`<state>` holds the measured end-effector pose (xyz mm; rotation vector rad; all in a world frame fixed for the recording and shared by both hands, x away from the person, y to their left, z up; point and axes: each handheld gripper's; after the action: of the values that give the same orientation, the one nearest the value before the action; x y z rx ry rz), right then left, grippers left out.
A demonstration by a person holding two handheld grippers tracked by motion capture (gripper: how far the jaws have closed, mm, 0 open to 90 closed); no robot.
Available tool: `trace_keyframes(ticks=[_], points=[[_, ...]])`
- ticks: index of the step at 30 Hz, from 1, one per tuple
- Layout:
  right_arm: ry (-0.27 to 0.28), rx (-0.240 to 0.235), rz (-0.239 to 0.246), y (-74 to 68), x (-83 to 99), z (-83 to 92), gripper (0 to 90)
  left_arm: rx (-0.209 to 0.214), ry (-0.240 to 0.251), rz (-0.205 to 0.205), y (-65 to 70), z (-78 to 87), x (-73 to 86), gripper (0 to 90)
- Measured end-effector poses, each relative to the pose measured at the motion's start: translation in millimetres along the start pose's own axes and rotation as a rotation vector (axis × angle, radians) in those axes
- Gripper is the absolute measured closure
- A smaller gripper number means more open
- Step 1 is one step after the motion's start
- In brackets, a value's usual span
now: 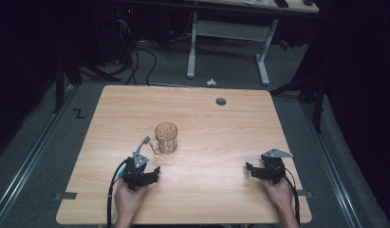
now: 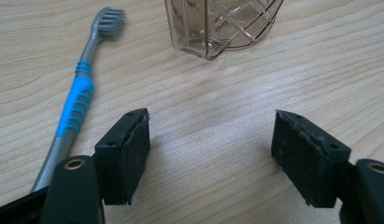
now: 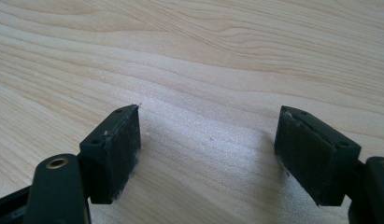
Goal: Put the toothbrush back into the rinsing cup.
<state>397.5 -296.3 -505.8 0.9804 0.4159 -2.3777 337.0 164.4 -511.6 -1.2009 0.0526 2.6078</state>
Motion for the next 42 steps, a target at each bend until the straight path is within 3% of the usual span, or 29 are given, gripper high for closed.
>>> trace_keyframes(ticks=[27, 38, 42], points=[[0.001, 0.009, -0.009, 0.4, -0.1, 0.0, 22.7, -0.017, -0.002, 0.02, -0.1, -1.0, -0.8, 28.7], [0.0, 0.01, -0.012, 0.4, -0.1, 0.1, 22.8, 0.008, -0.018, 0.025, -5.4, 2.1, -1.0, 30.4], [0.001, 0.011, -0.013, 0.5, -0.1, 0.1, 22.8, 0.024, -0.002, 0.036, -7.5, 7.3, -0.6, 32.8]])
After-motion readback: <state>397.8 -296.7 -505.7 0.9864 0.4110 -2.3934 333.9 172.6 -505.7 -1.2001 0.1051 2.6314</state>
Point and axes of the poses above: each handheld gripper's, and its own axes: z roughly backward along the jaws, x roughly out of its underside, y roughly to its right, and after that the axes turned 8 degrees about -x, right-handed
